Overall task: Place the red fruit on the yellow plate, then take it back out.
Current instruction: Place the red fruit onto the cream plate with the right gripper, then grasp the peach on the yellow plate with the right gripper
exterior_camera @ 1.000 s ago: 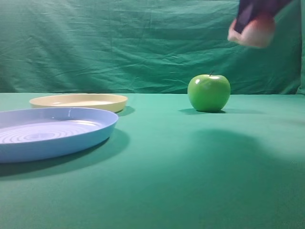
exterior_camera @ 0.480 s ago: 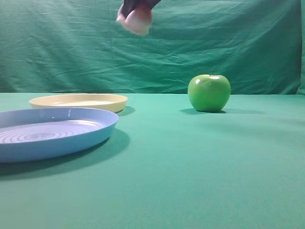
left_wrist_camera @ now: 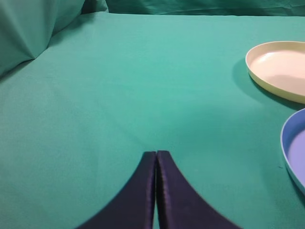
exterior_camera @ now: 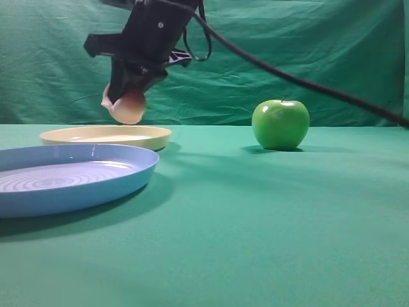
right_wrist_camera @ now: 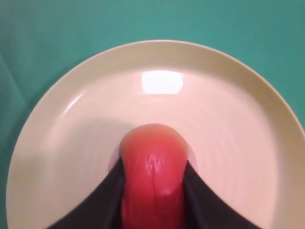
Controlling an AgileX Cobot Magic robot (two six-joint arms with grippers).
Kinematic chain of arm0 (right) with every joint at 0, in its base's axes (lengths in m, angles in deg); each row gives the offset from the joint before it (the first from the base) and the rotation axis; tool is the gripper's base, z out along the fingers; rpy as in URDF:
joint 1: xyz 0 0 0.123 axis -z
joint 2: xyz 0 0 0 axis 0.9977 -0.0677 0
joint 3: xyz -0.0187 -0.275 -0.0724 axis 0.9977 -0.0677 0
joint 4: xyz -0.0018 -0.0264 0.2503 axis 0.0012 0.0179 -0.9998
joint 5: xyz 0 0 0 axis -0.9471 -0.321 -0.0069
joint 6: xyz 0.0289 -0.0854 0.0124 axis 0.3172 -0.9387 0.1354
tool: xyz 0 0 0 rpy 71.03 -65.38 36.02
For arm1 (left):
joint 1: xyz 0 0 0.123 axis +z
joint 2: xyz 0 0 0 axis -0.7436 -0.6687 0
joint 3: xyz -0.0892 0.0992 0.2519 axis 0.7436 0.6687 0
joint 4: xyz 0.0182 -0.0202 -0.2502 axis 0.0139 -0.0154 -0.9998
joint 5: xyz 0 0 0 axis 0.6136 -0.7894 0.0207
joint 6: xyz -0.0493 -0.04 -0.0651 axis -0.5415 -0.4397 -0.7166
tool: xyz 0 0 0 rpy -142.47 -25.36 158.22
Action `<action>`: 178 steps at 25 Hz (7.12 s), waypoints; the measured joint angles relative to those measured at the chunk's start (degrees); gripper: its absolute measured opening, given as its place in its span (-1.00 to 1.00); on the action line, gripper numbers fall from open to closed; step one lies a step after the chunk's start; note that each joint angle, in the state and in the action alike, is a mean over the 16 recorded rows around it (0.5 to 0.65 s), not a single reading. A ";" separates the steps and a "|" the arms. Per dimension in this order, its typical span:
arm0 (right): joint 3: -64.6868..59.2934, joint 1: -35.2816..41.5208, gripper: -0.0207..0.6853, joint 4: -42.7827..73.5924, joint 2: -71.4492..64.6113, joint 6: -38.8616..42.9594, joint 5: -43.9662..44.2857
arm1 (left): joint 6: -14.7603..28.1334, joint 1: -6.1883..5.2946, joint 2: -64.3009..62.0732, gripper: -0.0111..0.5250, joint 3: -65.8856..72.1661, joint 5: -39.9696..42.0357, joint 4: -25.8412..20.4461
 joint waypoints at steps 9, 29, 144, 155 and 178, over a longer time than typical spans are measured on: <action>0.02 -0.02 0.73 0.13 1.88 -0.47 1.02 | 0.00 0.00 0.00 -0.96 0.00 0.00 0.00; 0.04 3.93 -0.89 12.47 29.04 20.95 28.42 | 0.00 0.00 0.00 -0.96 0.00 0.00 0.00; -90.72 31.78 -0.94 18.86 115.53 30.59 -4.80 | 0.08 0.00 0.00 -0.96 0.00 0.00 0.00; -74.67 30.30 -0.94 12.53 98.79 20.17 7.65 | 0.00 0.00 0.00 -0.96 0.00 0.00 0.00; -45.96 11.10 -0.94 4.49 51.90 8.17 0.97 | 0.00 0.00 0.00 -0.96 0.00 0.00 0.00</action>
